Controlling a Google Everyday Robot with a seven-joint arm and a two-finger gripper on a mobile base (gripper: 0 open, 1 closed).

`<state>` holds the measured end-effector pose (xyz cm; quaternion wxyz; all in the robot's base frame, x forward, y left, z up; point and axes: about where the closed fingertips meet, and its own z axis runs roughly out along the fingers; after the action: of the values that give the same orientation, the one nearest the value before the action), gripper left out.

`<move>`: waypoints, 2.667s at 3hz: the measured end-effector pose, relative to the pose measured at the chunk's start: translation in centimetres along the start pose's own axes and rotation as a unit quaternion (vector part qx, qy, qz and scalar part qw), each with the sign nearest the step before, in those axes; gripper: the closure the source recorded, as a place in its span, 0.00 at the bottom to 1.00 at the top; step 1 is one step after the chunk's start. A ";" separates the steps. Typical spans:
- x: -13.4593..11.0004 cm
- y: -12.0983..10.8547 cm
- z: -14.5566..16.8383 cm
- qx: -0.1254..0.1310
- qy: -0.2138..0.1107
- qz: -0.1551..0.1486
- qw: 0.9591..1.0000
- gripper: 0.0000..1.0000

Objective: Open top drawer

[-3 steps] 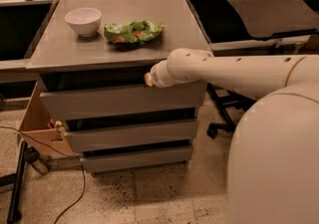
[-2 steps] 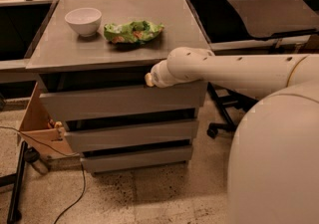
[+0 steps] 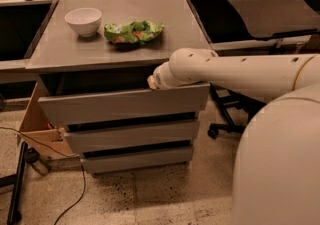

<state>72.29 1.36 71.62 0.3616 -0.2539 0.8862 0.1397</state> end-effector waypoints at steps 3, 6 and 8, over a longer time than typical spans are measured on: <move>6.1 3.4 -2.6 -0.060 0.099 -0.099 0.988 1.00; 12.6 7.6 -8.2 -0.181 0.157 -0.334 0.912 1.00; 13.8 8.4 -11.4 -0.210 0.167 -0.410 0.872 1.00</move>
Offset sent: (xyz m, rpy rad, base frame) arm -0.1029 -0.0149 -0.0356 -0.2117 0.1930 0.3210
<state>52.75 -1.42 70.31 0.1707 -0.6842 0.6993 0.1174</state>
